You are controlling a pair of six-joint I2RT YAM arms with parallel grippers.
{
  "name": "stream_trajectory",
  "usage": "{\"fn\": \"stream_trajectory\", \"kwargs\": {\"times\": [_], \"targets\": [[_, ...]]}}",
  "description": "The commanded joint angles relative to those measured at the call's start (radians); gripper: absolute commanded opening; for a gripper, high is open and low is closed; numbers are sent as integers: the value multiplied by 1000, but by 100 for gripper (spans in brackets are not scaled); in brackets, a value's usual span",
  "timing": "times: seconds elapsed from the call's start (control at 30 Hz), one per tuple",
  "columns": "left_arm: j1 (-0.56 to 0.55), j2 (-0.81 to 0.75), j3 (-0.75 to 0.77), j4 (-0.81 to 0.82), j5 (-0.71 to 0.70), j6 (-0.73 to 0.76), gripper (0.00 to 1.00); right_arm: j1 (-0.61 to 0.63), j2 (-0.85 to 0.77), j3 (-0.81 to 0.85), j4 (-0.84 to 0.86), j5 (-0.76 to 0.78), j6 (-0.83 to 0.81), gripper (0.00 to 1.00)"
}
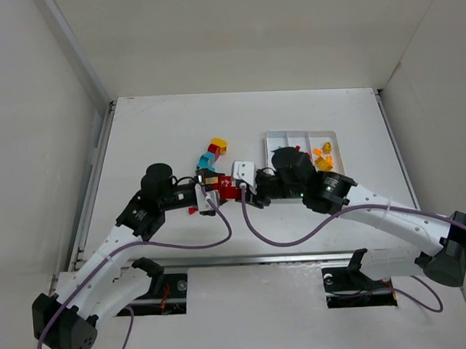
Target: Sort the legos into containers by color
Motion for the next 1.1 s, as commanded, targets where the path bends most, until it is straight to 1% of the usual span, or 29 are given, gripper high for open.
{"fn": "stream_trajectory", "kwargs": {"times": [0.0, 0.07, 0.23, 0.27, 0.33, 0.37, 0.4, 0.43, 0.47, 0.5, 0.53, 0.57, 0.6, 0.63, 0.73, 0.83, 0.93, 0.97, 1.03, 1.07], "targets": [[-2, -5, 7, -21, -73, -21, 0, -23, -119, -36, 103, 144, 40, 0], [-2, 5, -4, -52, -122, -21, 0, -58, -180, -55, 113, 144, 81, 0], [-2, 5, -33, -63, -150, -21, 0, -194, -241, -85, 123, 132, 152, 0], [-2, 5, -33, -63, -165, -21, 0, -211, -241, -98, 123, 147, 164, 0], [-2, 5, -42, -35, -177, -41, 0, -246, -231, -108, 123, 219, 265, 0], [-2, 5, -42, -18, -194, -53, 0, -295, -214, -108, 112, 330, 313, 0], [-2, 5, -51, 12, -194, -63, 0, -332, -165, -108, 98, 378, 406, 0], [-2, 5, -51, 25, -206, -78, 0, -378, -136, -108, 80, 401, 454, 0], [-2, 5, -51, 35, -206, -87, 0, -494, -104, -108, 48, 373, 498, 0], [-2, 5, -51, 44, -206, -87, 0, -554, -35, -108, 38, 335, 541, 0], [-2, 5, -41, 55, -206, -101, 0, -610, -1, -108, 38, 287, 615, 0], [-2, 5, -40, 55, -193, -101, 0, -657, 31, -108, 38, 203, 640, 0], [-2, -5, -40, 55, -193, -110, 0, -703, 62, -108, 38, 187, 655, 0], [-2, -5, -31, 64, -181, -110, 0, -704, 116, -92, 38, 187, 655, 0], [-2, -14, -31, 65, -171, -120, 0, -704, 180, -64, 38, 219, 655, 0], [-2, -14, -31, 65, -171, -120, 0, -704, 210, -44, 28, 270, 655, 10], [-2, -23, -31, 65, -162, -120, 0, -704, 248, -35, 5, 270, 655, 39], [-2, -23, -31, 65, -162, -120, 0, -704, 269, -24, 5, 259, 655, 55], [-2, -23, -31, 65, -151, -120, 0, -704, 279, -12, -21, 259, 643, 65], [-2, -23, -31, 65, -151, -120, 0, -704, 291, 2, -32, 248, 634, 74]]}}
